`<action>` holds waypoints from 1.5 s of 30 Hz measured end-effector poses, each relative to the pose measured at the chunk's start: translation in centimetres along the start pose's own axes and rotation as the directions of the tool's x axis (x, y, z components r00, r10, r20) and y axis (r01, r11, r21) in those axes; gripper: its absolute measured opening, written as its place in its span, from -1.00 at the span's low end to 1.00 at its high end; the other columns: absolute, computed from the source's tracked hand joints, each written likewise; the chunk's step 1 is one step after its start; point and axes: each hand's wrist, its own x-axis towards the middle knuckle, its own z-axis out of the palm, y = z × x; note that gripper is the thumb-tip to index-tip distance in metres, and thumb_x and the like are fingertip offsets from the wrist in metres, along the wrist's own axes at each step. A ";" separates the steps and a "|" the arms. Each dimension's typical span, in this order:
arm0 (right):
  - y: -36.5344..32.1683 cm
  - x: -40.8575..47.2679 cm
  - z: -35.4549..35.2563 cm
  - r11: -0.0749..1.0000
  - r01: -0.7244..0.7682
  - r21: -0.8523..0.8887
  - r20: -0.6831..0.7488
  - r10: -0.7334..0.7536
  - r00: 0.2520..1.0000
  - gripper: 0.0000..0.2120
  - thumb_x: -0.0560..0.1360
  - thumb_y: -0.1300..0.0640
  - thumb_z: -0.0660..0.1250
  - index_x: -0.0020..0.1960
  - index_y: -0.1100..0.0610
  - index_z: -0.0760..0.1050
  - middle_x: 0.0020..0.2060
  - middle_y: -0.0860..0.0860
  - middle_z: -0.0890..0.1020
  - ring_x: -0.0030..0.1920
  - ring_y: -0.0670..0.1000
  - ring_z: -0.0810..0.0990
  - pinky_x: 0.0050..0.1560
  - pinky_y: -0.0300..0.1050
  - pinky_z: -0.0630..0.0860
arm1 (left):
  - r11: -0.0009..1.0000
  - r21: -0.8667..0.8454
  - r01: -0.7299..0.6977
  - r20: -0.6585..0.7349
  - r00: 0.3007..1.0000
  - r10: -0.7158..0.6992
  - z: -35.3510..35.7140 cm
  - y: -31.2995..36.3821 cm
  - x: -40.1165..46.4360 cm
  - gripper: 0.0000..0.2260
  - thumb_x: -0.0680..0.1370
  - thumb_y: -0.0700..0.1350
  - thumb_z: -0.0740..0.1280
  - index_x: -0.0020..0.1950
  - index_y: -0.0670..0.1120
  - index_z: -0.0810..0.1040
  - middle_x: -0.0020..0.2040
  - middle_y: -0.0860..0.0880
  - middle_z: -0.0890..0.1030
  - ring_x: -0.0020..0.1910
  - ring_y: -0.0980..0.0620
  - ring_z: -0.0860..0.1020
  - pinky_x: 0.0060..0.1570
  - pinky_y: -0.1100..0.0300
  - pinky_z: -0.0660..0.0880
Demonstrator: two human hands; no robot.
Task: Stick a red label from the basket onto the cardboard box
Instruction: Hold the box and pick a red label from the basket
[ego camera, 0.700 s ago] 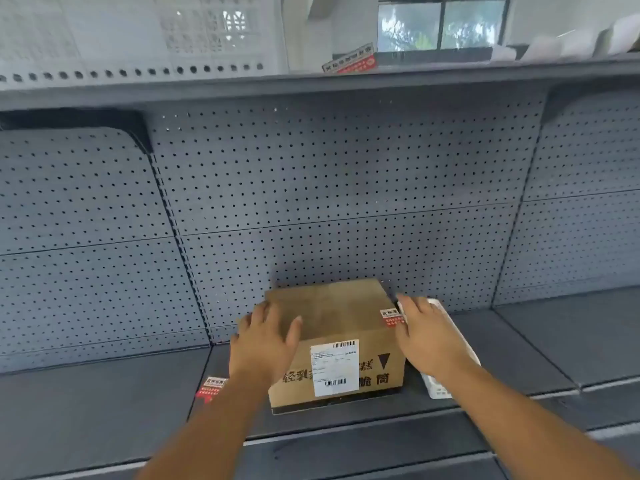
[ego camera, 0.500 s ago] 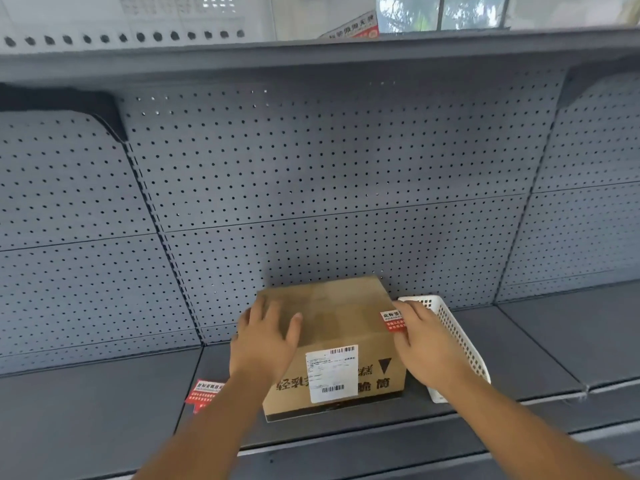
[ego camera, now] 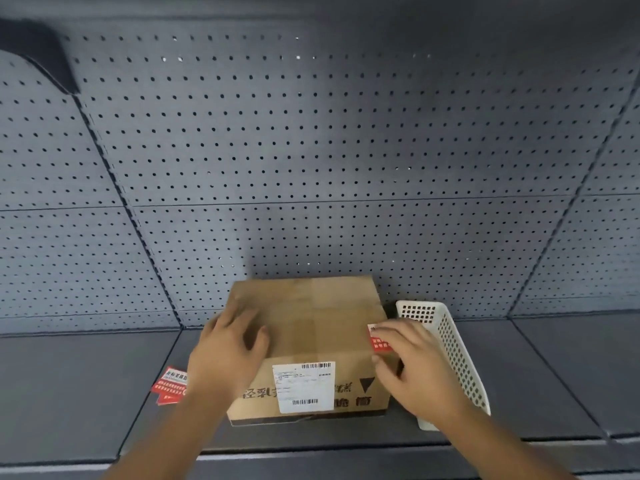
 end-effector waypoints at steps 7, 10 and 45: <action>1.2 0.5 -0.5 0.992 0.120 0.031 -0.046 -0.118 0.992 -0.79 0.49 -0.01 0.50 0.11 -0.04 0.68 0.08 -0.22 0.65 0.19 -0.09 0.53 0.30 -0.14 0.40 | 0.999 -0.030 -0.044 -0.089 0.995 0.042 0.6 -0.3 -0.2 -0.50 0.51 0.27 0.08 0.37 0.20 0.53 0.48 0.26 0.41 0.47 -0.04 0.36 0.17 -0.11 0.54; 1.2 0.8 -0.8 0.987 0.160 0.032 -0.057 -0.158 0.986 -0.84 0.49 -0.01 0.51 0.05 -0.03 0.70 0.01 -0.23 0.67 0.14 -0.08 0.56 0.21 -0.09 0.49 | 0.998 -0.043 -0.042 -0.087 0.995 0.038 0.7 -0.4 -0.2 -0.48 0.51 0.28 0.08 0.40 0.20 0.51 0.50 0.24 0.41 0.49 -0.08 0.34 0.20 -0.13 0.53; -1.6 0.8 -2.8 0.764 -0.410 0.498 -0.163 0.548 0.821 -0.73 0.50 0.30 0.41 -0.31 0.02 0.59 -0.50 -0.07 0.57 -0.53 -0.04 0.44 -0.44 0.10 0.53 | 0.997 -0.034 -0.070 -0.039 0.997 0.068 1.1 -1.1 0.1 -0.51 0.53 0.24 0.09 0.42 0.18 0.48 0.52 0.18 0.39 0.49 -0.12 0.33 0.24 -0.15 0.50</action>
